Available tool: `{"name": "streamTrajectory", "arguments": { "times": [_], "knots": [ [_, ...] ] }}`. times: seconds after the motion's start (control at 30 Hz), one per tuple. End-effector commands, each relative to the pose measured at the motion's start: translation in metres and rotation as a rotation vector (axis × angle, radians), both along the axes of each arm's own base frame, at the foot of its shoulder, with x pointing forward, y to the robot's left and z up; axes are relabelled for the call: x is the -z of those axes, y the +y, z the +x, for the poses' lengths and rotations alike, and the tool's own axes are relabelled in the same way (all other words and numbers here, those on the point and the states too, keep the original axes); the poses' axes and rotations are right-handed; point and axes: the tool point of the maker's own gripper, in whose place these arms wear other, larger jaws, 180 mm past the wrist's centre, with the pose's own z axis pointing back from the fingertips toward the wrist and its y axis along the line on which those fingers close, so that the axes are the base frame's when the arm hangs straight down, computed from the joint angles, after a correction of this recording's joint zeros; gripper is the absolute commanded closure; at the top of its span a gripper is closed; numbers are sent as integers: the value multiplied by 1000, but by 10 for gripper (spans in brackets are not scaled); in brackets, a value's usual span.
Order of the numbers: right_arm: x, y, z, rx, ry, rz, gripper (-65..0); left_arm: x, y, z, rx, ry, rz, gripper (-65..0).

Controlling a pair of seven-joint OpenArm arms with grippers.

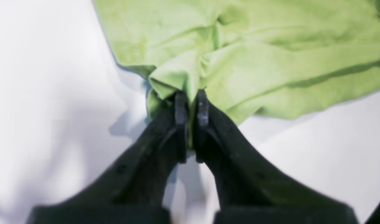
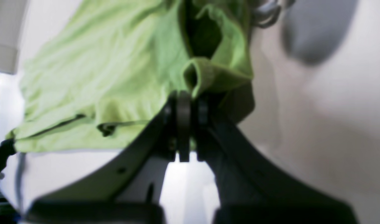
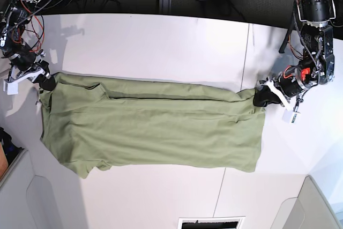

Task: Layout the t-shirt on the table in an organized manner, then fold the t-shirt properly
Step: 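Pull the folded edge taut and release it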

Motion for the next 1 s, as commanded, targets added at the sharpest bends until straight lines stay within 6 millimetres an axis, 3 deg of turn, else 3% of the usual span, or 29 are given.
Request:
{"name": "streamTrajectory", "arguments": {
  "times": [0.0, 0.2, 0.57, 0.77, 0.97],
  "knots": [
    [-16, -7, 4, -18, -49, -19, 0, -21, 6, 8, 15, -51, 5, 0],
    [-2, -19, -29, -32, 27, -52, 0, -34, 15, -28, 102, -39, 92, 0],
    [8, -37, -91, -87, 141, -109, 0, -15, -6, -119, 224, 77, 137, 0],
    [-5, -31, -113, -149, 149, -187, 0, -26, -4, -142, 213, 79, 133, 0],
    [-17, -26, -115, -186, 129, -237, 0, -28, -10, -149, 226, 79, 131, 0]
  ]
}}
